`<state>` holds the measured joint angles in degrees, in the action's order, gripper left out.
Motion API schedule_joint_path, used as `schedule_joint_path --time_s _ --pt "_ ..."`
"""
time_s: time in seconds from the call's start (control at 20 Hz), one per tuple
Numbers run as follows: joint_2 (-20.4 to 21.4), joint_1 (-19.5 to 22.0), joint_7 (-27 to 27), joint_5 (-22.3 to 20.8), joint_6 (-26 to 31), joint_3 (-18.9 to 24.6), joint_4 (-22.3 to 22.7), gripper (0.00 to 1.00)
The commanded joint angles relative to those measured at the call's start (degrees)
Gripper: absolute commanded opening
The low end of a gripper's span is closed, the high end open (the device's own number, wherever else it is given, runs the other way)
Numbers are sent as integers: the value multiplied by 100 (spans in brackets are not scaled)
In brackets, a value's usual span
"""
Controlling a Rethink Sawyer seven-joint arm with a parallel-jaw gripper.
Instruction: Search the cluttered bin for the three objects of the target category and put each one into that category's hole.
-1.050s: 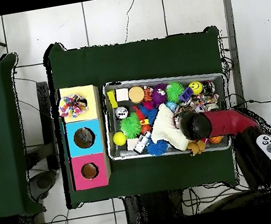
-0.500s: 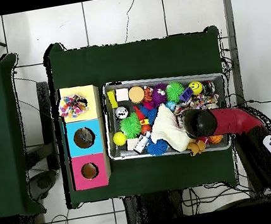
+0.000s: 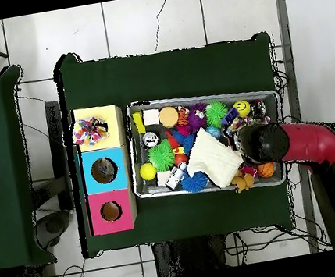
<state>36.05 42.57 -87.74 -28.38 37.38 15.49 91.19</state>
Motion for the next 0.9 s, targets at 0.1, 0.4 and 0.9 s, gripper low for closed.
schedule_joint_path --time_s 0.1,0.4,0.9 --pt "178 142 361 316 525 484 533 0" --pt "9 139 236 293 446 365 418 0" --pt "57 -130 -59 139 333 135 588 0"
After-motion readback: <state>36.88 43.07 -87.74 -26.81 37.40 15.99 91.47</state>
